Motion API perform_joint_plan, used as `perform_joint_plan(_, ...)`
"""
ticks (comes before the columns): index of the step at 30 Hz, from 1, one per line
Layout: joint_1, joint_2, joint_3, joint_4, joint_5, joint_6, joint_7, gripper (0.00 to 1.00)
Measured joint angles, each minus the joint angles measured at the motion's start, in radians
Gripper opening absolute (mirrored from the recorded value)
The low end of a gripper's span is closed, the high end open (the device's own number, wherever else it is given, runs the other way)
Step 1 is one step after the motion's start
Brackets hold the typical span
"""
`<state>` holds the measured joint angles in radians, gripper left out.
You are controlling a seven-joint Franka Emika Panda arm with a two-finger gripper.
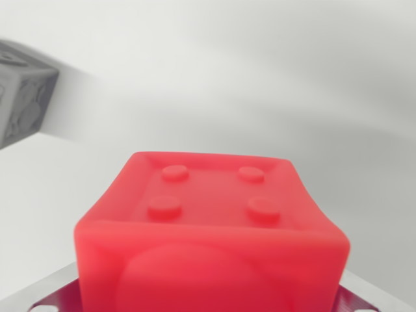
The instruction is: Destack cube
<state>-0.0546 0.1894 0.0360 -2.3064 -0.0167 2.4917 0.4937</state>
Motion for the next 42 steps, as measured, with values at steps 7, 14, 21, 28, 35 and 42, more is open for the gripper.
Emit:
perform_joint_plan(7, -0.025, 0.006, -0.002, 0.004, 0.000, 0.002, -0.067, 0.00)
perform_joint_plan(14, -0.049, 0.014, -0.004, 0.010, 0.000, 0.003, -0.128, 0.00)
perform_joint_plan(21, -0.072, 0.020, -0.005, 0.016, 0.000, 0.003, -0.187, 0.00)
perform_joint_plan(28, -0.096, 0.029, -0.006, 0.026, 0.000, 0.004, -0.250, 0.00)
perform_joint_plan(35, -0.120, 0.039, -0.007, 0.034, 0.001, 0.004, -0.310, 0.00)
perform_joint_plan(42, -0.143, 0.048, -0.007, 0.044, 0.001, 0.004, -0.366, 0.00)
